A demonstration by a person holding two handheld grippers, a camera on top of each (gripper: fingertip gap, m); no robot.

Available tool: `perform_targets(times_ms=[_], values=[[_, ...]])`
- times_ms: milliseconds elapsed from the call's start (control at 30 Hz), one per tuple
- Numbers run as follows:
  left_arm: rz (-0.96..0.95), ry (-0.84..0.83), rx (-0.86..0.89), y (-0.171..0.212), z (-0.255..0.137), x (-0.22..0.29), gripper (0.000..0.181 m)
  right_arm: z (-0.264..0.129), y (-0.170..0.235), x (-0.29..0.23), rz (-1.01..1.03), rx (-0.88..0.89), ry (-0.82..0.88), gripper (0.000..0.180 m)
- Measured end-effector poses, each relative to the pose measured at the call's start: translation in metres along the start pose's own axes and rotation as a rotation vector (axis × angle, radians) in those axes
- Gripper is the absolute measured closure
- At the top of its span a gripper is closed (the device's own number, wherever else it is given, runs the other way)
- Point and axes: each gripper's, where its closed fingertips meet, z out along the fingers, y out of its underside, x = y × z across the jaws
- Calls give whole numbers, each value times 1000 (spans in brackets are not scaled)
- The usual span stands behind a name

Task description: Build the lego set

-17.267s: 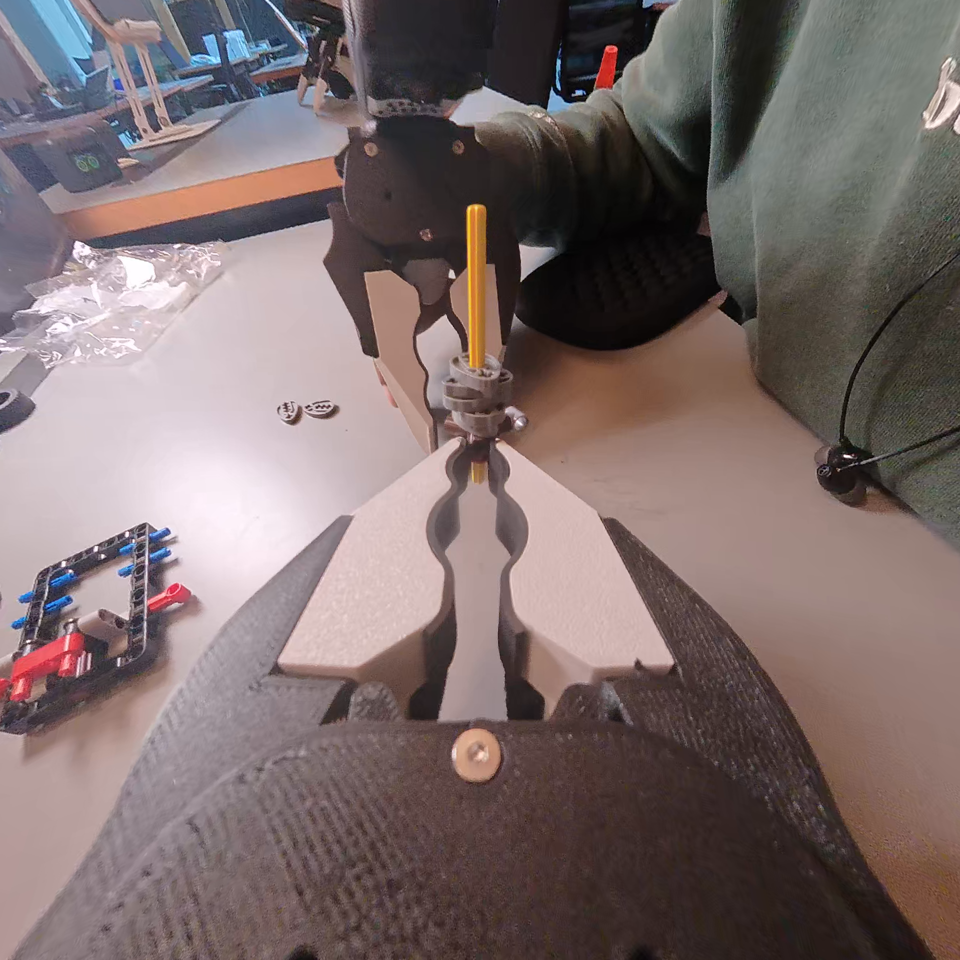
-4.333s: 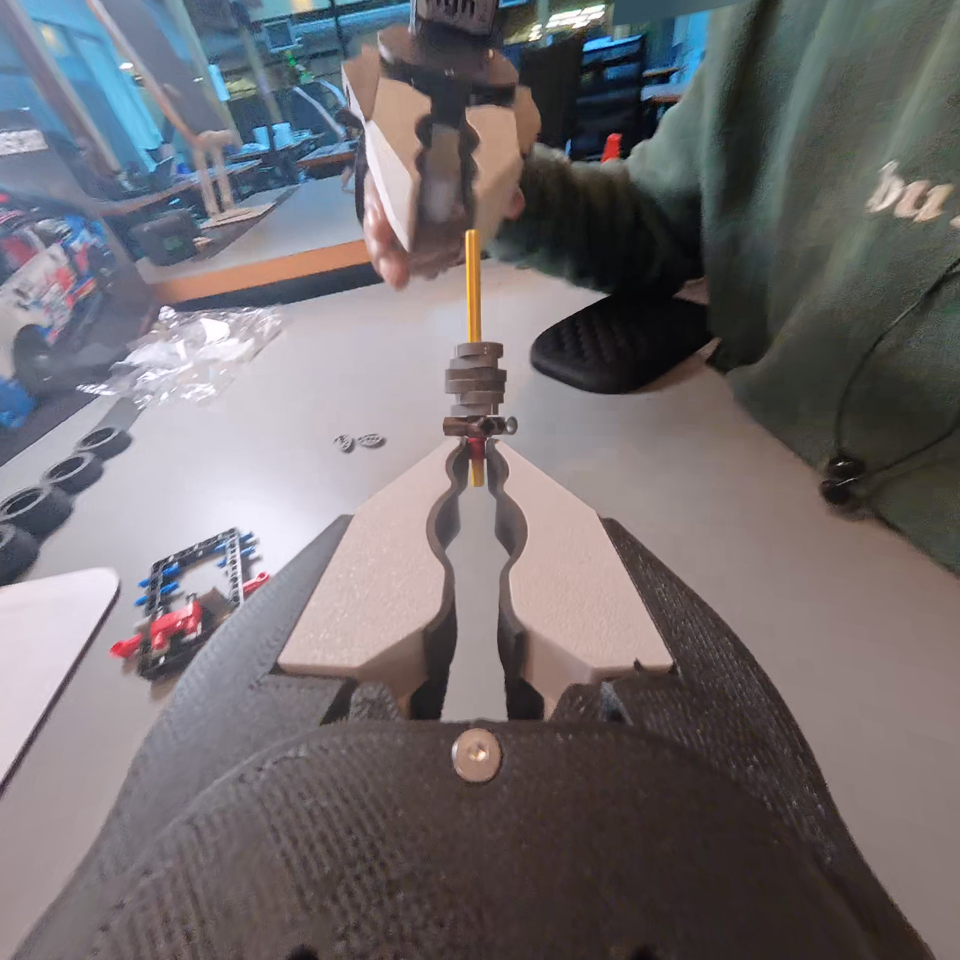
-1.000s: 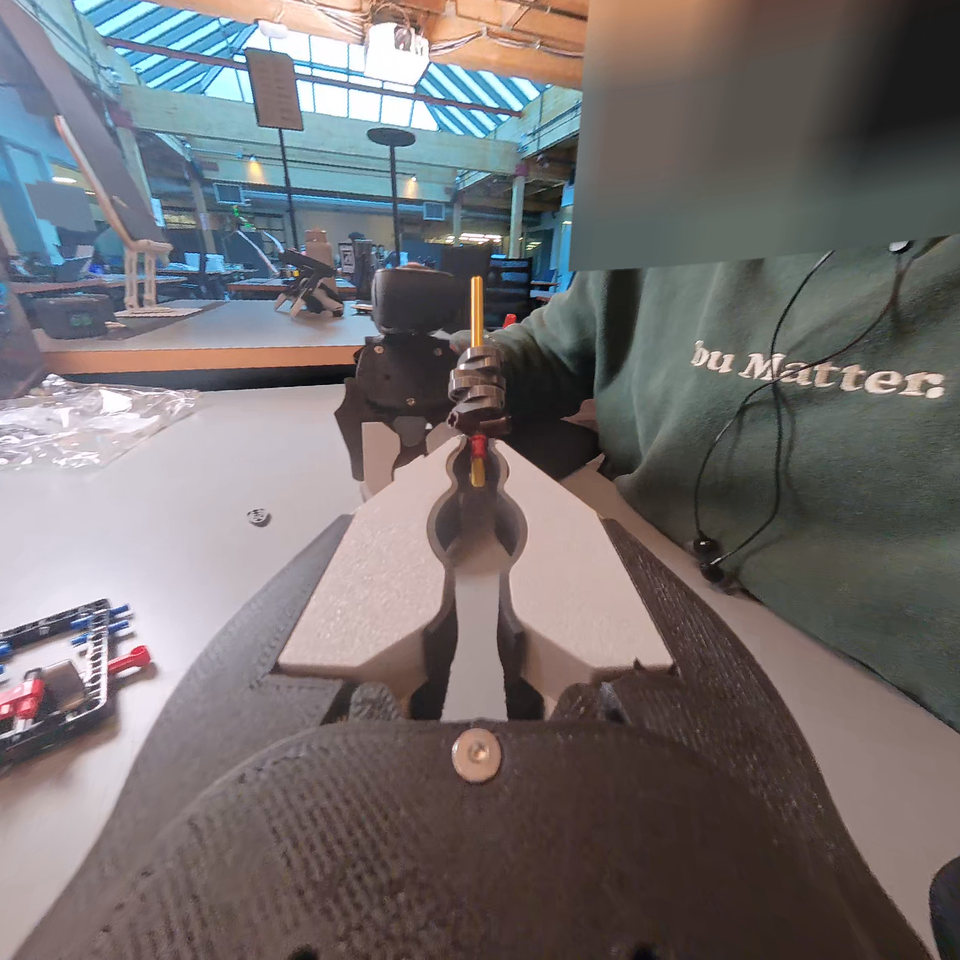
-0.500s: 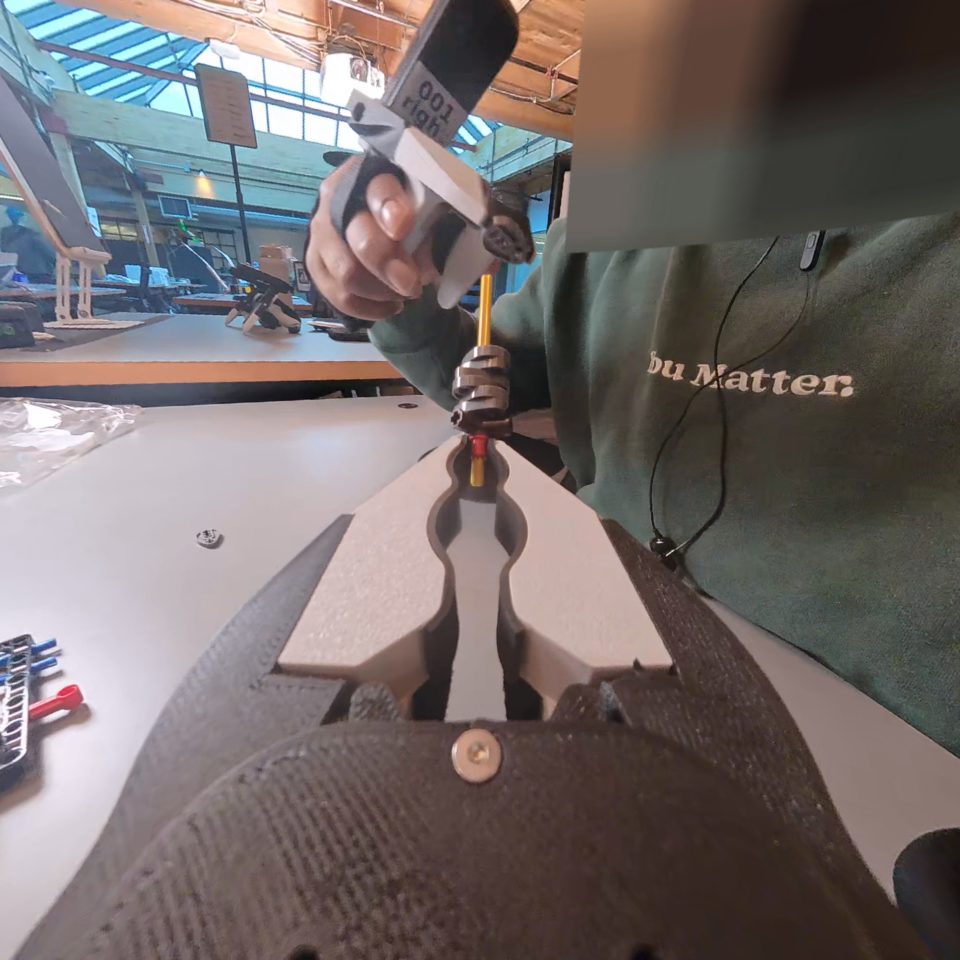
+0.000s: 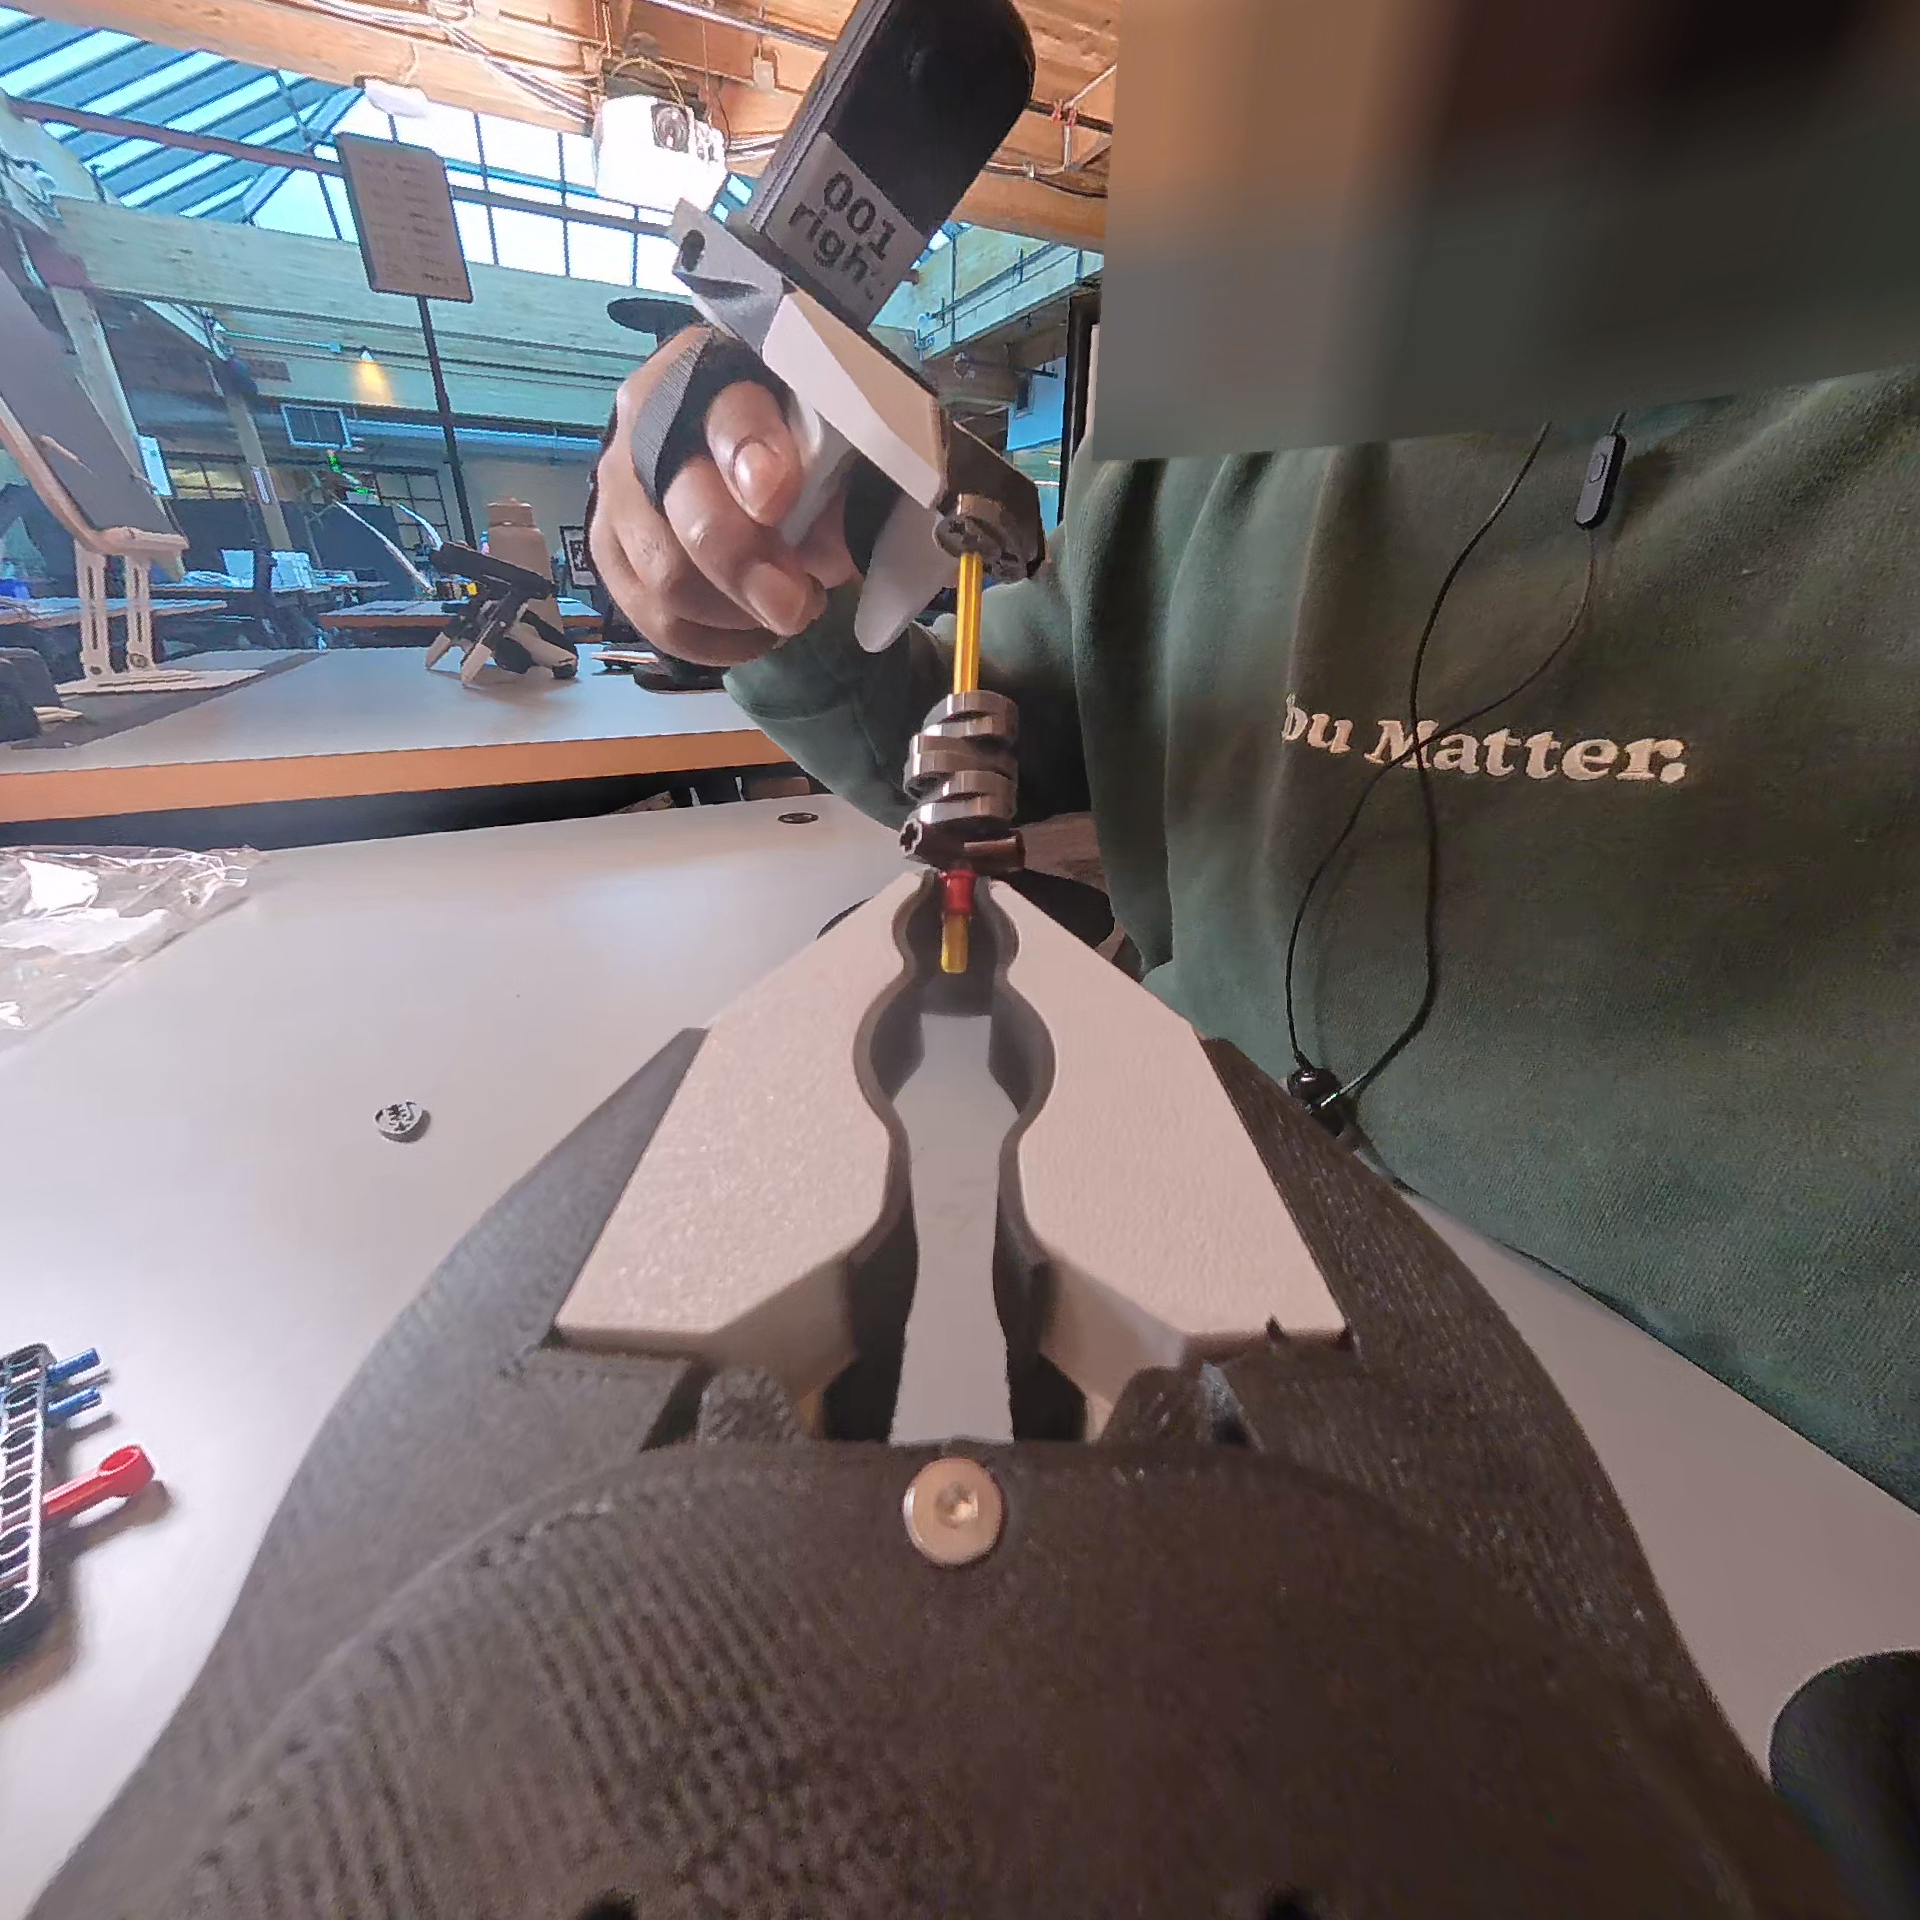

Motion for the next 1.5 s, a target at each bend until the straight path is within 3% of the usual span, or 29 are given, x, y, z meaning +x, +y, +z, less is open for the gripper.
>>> perform_targets(times_ms=[667,1500], values=[[-14,47,30,-8,3,8,177,-1,-10,-4,58,126,-21,159],[-159,74,-152,26,0,7,177,10,24,-22,-37,-106,-63,158]])
